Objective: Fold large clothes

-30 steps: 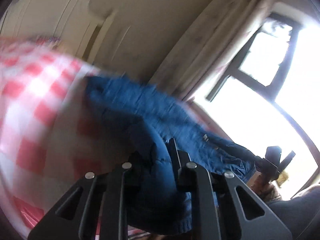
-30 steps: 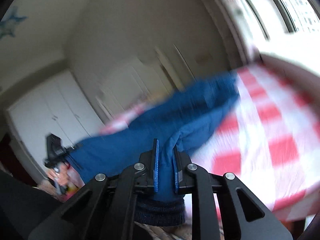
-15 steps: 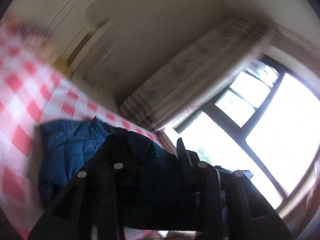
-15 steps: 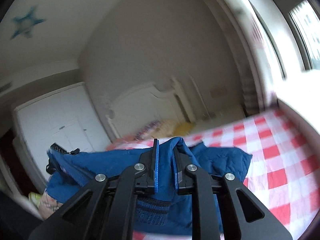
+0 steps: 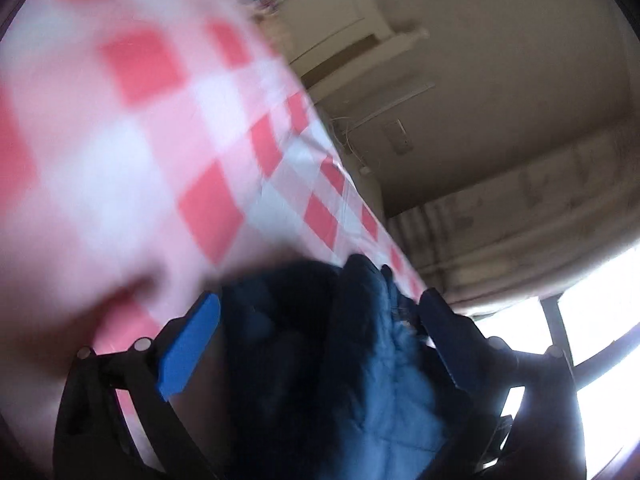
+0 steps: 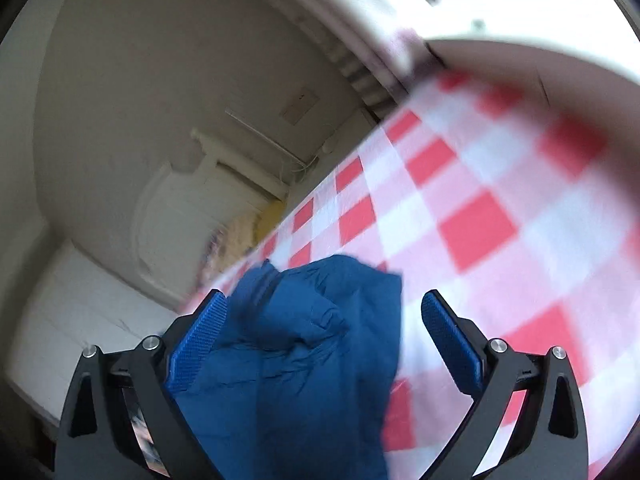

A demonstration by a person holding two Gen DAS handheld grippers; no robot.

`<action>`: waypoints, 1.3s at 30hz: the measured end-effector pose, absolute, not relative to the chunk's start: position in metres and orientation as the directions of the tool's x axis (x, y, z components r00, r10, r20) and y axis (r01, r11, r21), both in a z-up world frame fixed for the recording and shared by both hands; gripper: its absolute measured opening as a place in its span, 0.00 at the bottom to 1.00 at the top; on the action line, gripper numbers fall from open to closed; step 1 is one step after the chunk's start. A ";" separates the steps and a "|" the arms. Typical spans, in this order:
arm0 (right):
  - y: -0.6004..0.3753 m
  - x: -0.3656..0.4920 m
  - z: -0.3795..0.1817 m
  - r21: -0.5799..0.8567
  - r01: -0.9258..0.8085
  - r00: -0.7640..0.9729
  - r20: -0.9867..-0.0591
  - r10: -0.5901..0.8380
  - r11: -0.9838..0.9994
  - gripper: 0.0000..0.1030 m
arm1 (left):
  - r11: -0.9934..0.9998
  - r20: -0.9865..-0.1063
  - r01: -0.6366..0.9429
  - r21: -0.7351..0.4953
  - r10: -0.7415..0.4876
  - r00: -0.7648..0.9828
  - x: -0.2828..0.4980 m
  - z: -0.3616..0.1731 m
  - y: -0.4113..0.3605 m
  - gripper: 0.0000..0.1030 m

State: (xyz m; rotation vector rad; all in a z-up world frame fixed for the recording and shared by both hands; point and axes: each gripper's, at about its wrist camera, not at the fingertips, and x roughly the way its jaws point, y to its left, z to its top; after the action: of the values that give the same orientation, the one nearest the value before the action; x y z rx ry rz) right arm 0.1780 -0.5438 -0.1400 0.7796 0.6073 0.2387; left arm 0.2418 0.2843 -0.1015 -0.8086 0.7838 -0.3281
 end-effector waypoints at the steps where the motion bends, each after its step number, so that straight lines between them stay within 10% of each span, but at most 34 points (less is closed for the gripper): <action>1: -0.539 0.185 -0.132 0.669 0.004 0.791 -0.456 0.407 0.743 0.94 | 0.704 -0.523 0.006 -0.710 -0.533 0.665 0.248 -0.094 0.280 0.97; 11: -0.453 0.264 -0.131 0.328 -0.187 0.591 -0.716 0.373 0.926 0.83 | 0.803 -0.720 0.272 -0.530 -0.595 0.357 0.302 -0.113 0.175 0.96; 13: -0.442 0.261 -0.140 0.301 -0.211 0.576 -0.731 0.367 0.930 0.66 | 0.829 -0.734 0.315 -0.461 -0.556 0.390 0.295 -0.116 0.165 0.76; 14: -0.438 0.256 -0.139 0.265 -0.215 0.605 -0.720 0.341 0.940 0.51 | 0.829 -0.722 0.339 -0.445 -0.556 0.412 0.288 -0.110 0.164 0.32; 16: -0.434 0.237 -0.128 0.199 -0.227 0.670 -0.679 0.301 0.953 0.22 | 0.830 -0.670 0.370 -0.418 -0.557 0.492 0.269 -0.093 0.165 0.07; 25: -0.440 0.178 -0.002 0.135 -0.240 0.848 -0.453 0.275 0.961 0.17 | 0.817 -0.476 0.456 -0.353 -0.576 0.664 0.211 0.024 0.185 0.05; 34: -0.447 0.322 -0.140 0.265 0.041 0.628 -0.757 0.181 0.963 0.17 | 0.918 -0.748 0.186 -0.350 -0.393 0.535 0.322 -0.105 0.162 0.13; 39: -0.471 0.320 -0.159 0.413 0.067 0.647 -0.711 0.276 0.908 0.19 | 0.912 -0.732 0.159 -0.377 -0.399 0.552 0.321 -0.111 0.172 0.21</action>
State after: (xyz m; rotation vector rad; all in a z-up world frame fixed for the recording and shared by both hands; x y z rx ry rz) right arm 0.3198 -0.4708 -0.1587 0.4283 0.8654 0.1229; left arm 0.3206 0.1725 -0.1112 -0.2818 0.9306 -0.3350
